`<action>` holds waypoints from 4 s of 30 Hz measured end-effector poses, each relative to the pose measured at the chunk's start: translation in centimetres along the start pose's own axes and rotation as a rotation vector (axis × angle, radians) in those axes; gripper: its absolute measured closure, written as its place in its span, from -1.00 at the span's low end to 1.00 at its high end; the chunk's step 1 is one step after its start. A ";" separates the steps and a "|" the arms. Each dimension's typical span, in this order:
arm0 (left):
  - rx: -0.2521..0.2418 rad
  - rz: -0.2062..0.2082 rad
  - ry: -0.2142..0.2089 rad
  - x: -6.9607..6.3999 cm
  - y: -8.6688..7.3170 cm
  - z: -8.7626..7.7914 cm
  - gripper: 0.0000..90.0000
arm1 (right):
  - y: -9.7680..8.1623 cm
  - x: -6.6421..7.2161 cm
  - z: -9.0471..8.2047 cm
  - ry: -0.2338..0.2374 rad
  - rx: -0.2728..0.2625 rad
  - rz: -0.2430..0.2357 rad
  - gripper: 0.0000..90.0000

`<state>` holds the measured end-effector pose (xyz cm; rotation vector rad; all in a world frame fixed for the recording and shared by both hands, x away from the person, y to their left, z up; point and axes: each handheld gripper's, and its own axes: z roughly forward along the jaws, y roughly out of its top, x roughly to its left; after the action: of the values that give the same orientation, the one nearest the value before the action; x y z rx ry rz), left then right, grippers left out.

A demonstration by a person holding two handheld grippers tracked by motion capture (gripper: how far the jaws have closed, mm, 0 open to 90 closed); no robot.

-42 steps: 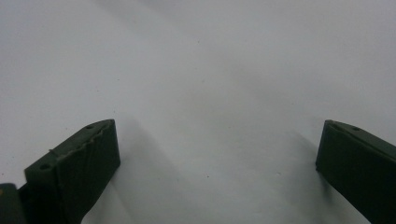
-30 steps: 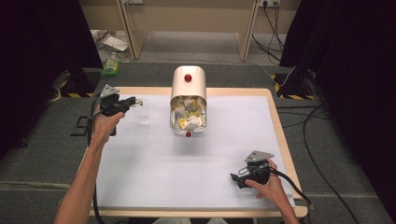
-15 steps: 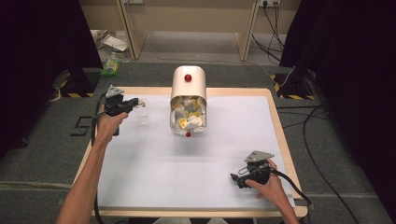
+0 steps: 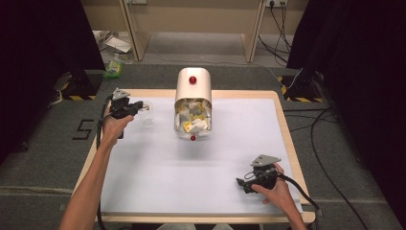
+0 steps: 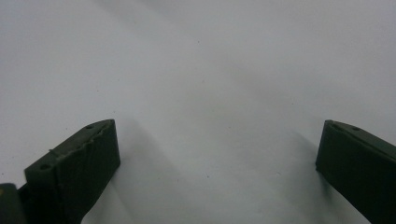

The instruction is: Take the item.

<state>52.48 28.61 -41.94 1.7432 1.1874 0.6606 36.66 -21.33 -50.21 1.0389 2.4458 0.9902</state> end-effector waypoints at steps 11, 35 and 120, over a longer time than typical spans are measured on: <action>-0.023 -0.006 -0.012 0.0 0.1 0.0 0.81 | 0.0 0.0 0.0 0.000 0.000 0.000 -0.99; -0.042 -0.071 -0.026 -0.9 -0.3 -1.9 -0.34 | 0.0 0.0 0.0 0.000 -0.002 0.000 -0.99; 0.067 -0.013 -0.103 -8.7 -12.9 -6.8 -0.67 | 0.0 0.0 0.0 0.000 -0.001 -0.001 -0.99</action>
<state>37.88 24.92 -49.83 1.8016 1.1603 0.5227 36.65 -21.32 -50.23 1.0375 2.4449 0.9907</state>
